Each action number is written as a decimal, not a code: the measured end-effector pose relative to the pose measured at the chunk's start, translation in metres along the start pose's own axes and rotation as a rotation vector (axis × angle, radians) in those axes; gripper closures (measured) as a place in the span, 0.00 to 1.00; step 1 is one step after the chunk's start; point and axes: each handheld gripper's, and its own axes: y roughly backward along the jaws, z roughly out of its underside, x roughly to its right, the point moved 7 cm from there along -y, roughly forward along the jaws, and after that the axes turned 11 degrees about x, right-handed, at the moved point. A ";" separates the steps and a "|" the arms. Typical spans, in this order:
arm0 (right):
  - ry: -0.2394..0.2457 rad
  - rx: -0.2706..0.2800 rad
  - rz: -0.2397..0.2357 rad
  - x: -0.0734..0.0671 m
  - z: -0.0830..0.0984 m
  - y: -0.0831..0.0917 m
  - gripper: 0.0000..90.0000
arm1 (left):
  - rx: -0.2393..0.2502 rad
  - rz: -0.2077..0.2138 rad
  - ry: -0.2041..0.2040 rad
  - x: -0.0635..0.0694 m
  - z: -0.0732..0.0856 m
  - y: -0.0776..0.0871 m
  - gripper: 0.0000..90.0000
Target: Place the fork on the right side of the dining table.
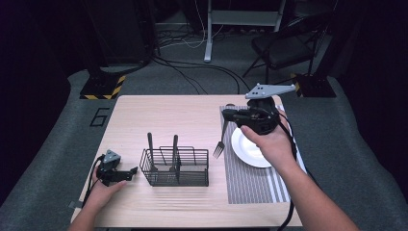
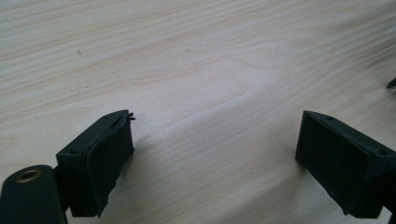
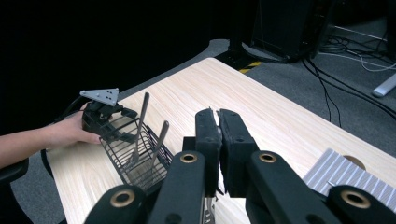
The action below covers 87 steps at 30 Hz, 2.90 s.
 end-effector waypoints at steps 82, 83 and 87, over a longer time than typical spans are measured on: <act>-0.138 -0.030 0.309 0.056 0.152 0.023 0.95 | 0.000 0.000 -0.001 0.000 0.000 0.000 0.12; -0.142 -0.025 0.313 0.057 0.153 0.025 0.95 | 0.000 0.000 -0.001 0.000 0.000 0.000 0.12; -0.169 -0.012 0.328 0.063 0.157 0.031 0.93 | 0.000 0.000 0.000 0.000 0.000 0.000 0.12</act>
